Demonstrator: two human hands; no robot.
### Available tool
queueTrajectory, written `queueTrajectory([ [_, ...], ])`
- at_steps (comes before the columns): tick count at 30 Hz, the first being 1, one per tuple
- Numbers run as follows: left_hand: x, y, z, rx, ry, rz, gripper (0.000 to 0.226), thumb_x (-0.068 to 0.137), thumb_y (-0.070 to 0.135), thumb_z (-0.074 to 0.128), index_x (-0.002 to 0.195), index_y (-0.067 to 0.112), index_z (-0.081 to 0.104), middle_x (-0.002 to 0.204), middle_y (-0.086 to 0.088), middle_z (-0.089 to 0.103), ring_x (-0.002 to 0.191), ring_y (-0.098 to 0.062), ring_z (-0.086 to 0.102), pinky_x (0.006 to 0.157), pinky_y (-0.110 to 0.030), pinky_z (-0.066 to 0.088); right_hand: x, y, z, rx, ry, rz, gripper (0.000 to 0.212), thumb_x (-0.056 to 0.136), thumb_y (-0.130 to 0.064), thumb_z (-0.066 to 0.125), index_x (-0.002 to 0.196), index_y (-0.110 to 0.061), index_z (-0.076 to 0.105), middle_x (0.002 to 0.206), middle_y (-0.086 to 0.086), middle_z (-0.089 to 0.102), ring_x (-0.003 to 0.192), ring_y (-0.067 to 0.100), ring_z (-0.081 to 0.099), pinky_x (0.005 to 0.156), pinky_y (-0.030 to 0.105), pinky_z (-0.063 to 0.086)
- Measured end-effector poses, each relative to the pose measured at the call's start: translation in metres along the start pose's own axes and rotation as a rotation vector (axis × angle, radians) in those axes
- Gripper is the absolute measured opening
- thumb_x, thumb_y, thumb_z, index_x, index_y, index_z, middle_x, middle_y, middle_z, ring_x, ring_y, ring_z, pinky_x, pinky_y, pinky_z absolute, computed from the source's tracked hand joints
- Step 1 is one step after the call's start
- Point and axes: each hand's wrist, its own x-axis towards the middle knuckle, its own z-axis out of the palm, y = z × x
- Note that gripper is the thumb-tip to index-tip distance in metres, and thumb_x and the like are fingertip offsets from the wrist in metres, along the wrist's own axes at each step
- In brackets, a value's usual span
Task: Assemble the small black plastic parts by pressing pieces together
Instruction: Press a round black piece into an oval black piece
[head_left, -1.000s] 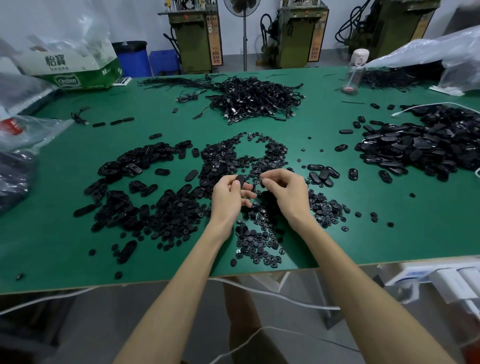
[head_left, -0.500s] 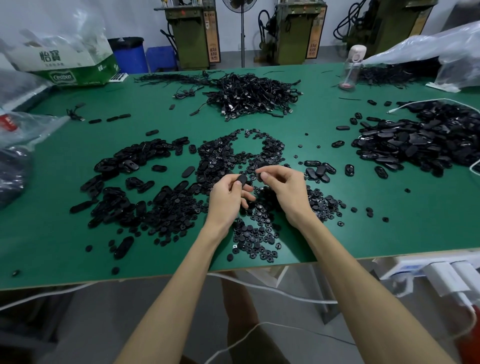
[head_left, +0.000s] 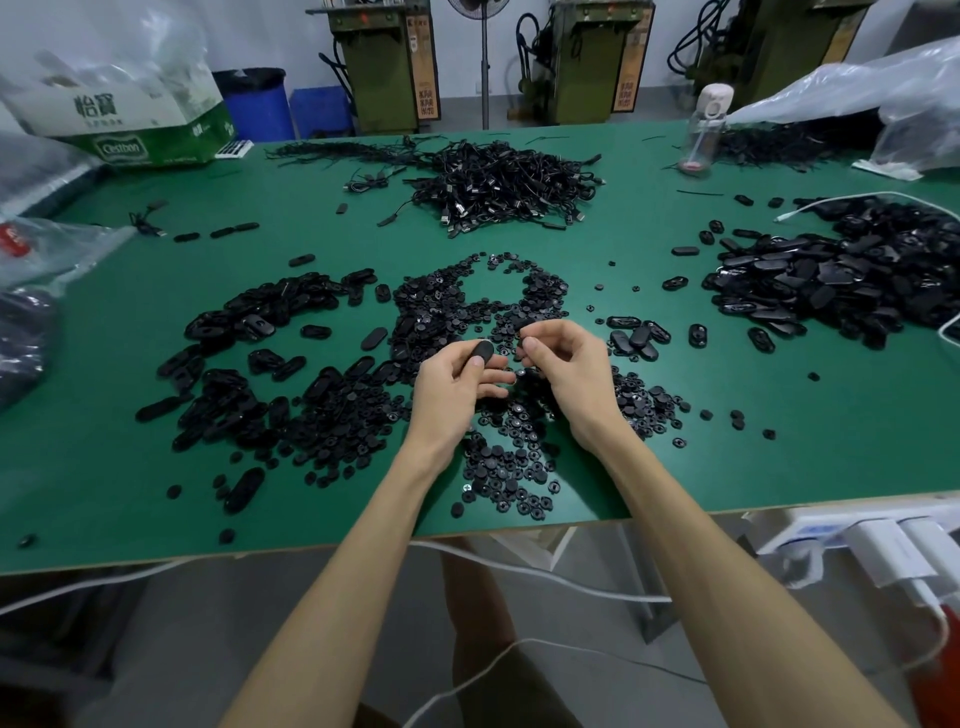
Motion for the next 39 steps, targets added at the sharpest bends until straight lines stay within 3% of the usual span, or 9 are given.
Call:
queueTrajectory([
  [6,0.0041,-0.0022,-0.0012,0.018,0.01,-0.019,0.04,0.106,-0.007,0.04,0.143,-0.002,0.052,0.137,-0.021,0.06,0.097,-0.017,0.077,0.081,-0.026,0.061,-0.0007,0.0,-0.0005,0.007,-0.031,0.011,0.011,0.094,-0.01,0.072,0.098,-0.019,0.075,0.088,0.003,0.077,0.082,0.013,0.071,0.082,0.029,0.059],
  [10,0.0044,-0.0025,-0.002,0.011,0.013,-0.005,0.044,0.106,-0.005,0.041,0.149,-0.001,0.047,0.148,-0.019,0.052,0.097,-0.015,0.077,0.081,-0.024,0.06,-0.0009,-0.0004,0.0,0.033,-0.053,0.016,0.011,0.089,-0.009,0.077,0.097,-0.017,0.076,0.087,0.0,0.078,0.081,0.011,0.073,0.078,0.022,0.056],
  [16,0.0041,-0.0038,-0.0016,-0.029,0.021,-0.008,0.033,0.105,-0.006,0.045,0.134,0.0,0.059,0.13,-0.019,0.065,0.098,-0.017,0.077,0.08,-0.026,0.061,-0.0018,-0.0009,-0.0004,0.035,-0.076,0.012,0.011,0.088,-0.009,0.079,0.098,-0.012,0.076,0.089,0.003,0.079,0.087,0.019,0.075,0.085,0.029,0.059],
  [20,0.0033,-0.0028,-0.0014,-0.068,0.03,0.01,0.03,0.104,-0.007,0.049,0.125,0.006,0.066,0.117,-0.01,0.071,0.097,-0.019,0.077,0.077,-0.025,0.061,-0.0014,-0.0004,0.0006,0.021,-0.094,0.0,0.009,0.088,-0.01,0.079,0.097,-0.012,0.078,0.087,0.002,0.079,0.081,0.014,0.073,0.08,0.024,0.057],
  [25,-0.001,-0.001,-0.0044,-0.096,0.03,0.04,0.021,0.098,-0.004,0.063,0.114,0.004,0.074,0.103,-0.011,0.078,0.096,-0.022,0.077,0.075,-0.027,0.062,-0.0029,-0.0013,-0.0005,0.06,-0.109,-0.007,0.008,0.089,-0.008,0.078,0.097,-0.01,0.077,0.085,0.004,0.079,0.078,0.014,0.072,0.078,0.026,0.057],
  [29,-0.0003,-0.0004,-0.0047,-0.044,-0.003,0.037,0.031,0.093,-0.002,0.071,0.121,0.01,0.074,0.102,-0.021,0.074,0.093,-0.027,0.075,0.077,-0.028,0.061,-0.0031,-0.0016,-0.0017,0.146,-0.105,-0.001,0.009,0.089,-0.003,0.077,0.097,-0.006,0.077,0.08,0.0,0.078,0.072,0.01,0.072,0.067,0.016,0.053],
  [32,0.0001,-0.0004,-0.0039,0.003,-0.034,0.064,0.038,0.092,-0.003,0.072,0.125,0.016,0.074,0.103,-0.028,0.07,0.091,-0.029,0.073,0.078,-0.027,0.061,-0.0028,-0.0006,-0.0012,0.143,-0.116,0.005,0.009,0.089,-0.005,0.078,0.098,-0.006,0.077,0.081,0.002,0.078,0.074,0.012,0.073,0.066,0.018,0.053],
  [34,0.0002,-0.0003,-0.0042,-0.02,-0.001,0.072,0.034,0.091,-0.003,0.072,0.12,0.015,0.076,0.1,-0.019,0.075,0.095,-0.03,0.073,0.077,-0.03,0.062,-0.0022,-0.0004,-0.0011,0.16,-0.111,0.02,0.009,0.089,-0.006,0.078,0.098,-0.007,0.077,0.084,0.004,0.079,0.076,0.014,0.074,0.067,0.019,0.053],
  [39,0.001,-0.0011,-0.0059,-0.101,0.087,0.033,0.022,0.093,0.007,0.075,0.114,0.013,0.077,0.091,-0.004,0.079,0.082,-0.011,0.073,0.07,-0.028,0.061,-0.0007,0.001,-0.0025,0.147,-0.095,0.022,0.009,0.087,-0.01,0.081,0.095,-0.012,0.079,0.083,-0.001,0.078,0.078,0.01,0.071,0.073,0.019,0.054],
])
